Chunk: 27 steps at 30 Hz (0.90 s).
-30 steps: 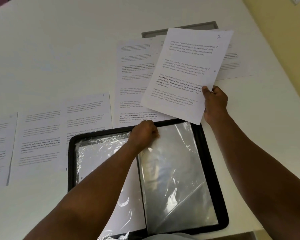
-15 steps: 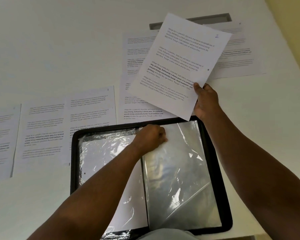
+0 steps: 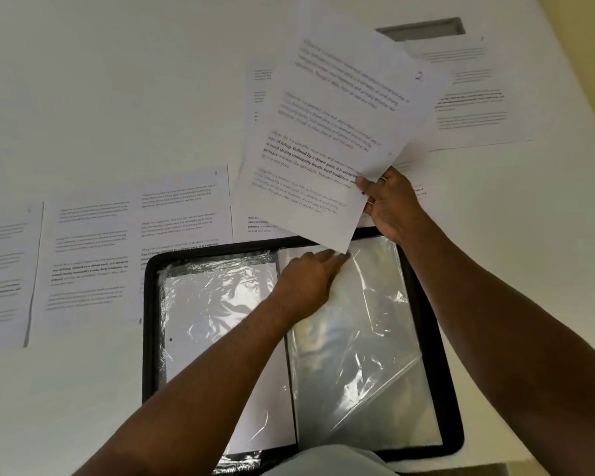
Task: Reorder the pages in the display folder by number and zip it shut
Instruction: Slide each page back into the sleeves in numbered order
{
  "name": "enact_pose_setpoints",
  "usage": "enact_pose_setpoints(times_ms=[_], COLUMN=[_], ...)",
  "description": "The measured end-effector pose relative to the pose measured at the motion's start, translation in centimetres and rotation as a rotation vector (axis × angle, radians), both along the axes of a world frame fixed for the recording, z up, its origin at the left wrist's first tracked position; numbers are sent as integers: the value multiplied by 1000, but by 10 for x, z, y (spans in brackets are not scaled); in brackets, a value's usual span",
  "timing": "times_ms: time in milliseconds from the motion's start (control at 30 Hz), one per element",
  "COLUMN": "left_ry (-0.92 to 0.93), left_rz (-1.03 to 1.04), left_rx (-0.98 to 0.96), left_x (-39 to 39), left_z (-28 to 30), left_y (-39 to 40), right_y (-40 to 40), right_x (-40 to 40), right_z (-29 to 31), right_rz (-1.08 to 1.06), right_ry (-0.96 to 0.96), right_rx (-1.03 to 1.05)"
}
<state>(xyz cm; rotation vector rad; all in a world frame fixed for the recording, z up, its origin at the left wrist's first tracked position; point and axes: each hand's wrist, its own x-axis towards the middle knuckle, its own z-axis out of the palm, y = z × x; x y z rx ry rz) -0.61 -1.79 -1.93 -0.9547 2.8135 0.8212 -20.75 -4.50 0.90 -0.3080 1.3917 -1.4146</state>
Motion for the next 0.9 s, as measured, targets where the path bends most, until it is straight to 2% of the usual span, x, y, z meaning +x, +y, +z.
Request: enact_pose_setpoints(times_ms=[200, 367, 600, 900], left_ry=[73, 113, 79, -11], left_rz=[68, 169, 262, 262], left_rx=[13, 21, 71, 175], left_x=[0, 3, 3, 14], left_z=[-3, -1, 8, 7], left_y=[1, -4, -14, -31], right_y=[11, 18, 20, 13], right_x=[-12, -35, -54, -66], right_z=[-2, -5, -1, -2], right_rz=[138, 161, 273, 444], right_ry=[153, 159, 128, 325], right_rx=[49, 80, 153, 233])
